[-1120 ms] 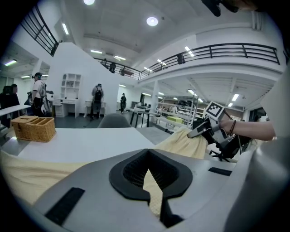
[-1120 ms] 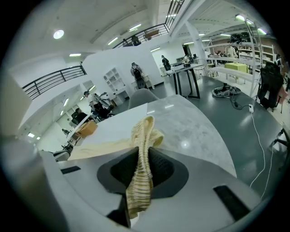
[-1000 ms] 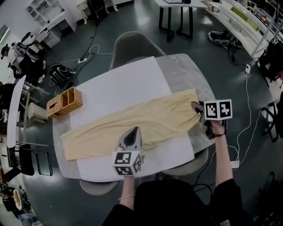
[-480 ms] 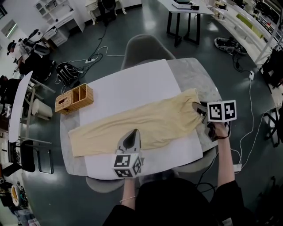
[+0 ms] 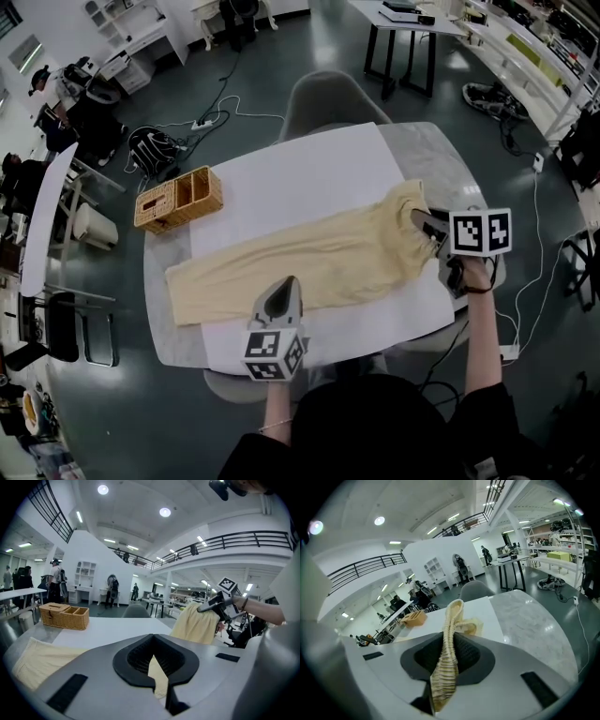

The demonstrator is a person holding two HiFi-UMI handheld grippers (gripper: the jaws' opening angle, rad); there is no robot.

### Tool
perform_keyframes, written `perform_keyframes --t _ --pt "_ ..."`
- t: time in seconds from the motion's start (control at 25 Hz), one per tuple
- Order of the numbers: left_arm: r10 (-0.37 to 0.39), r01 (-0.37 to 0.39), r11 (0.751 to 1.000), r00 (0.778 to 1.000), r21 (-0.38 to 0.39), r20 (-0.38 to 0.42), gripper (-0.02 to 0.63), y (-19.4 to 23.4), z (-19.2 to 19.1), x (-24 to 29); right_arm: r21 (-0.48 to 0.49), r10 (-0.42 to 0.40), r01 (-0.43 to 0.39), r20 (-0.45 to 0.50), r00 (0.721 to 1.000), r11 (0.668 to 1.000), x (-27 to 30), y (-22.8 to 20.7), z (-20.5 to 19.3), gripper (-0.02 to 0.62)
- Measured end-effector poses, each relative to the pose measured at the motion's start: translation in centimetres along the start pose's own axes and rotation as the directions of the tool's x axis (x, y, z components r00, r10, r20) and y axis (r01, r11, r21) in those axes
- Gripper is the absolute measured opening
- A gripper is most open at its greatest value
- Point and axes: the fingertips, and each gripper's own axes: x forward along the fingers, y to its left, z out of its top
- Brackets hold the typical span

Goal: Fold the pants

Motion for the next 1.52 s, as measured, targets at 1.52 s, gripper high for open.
perform_keyframes --t 1.52 --pt "0.118 -0.115 0.992 0.992 -0.047 0.048 0.008 15.9 -2.1 -15.0 -0.099 0.202 -0.197 0.042 0.979 0.975 9.9 25.1 -2.6 0.067"
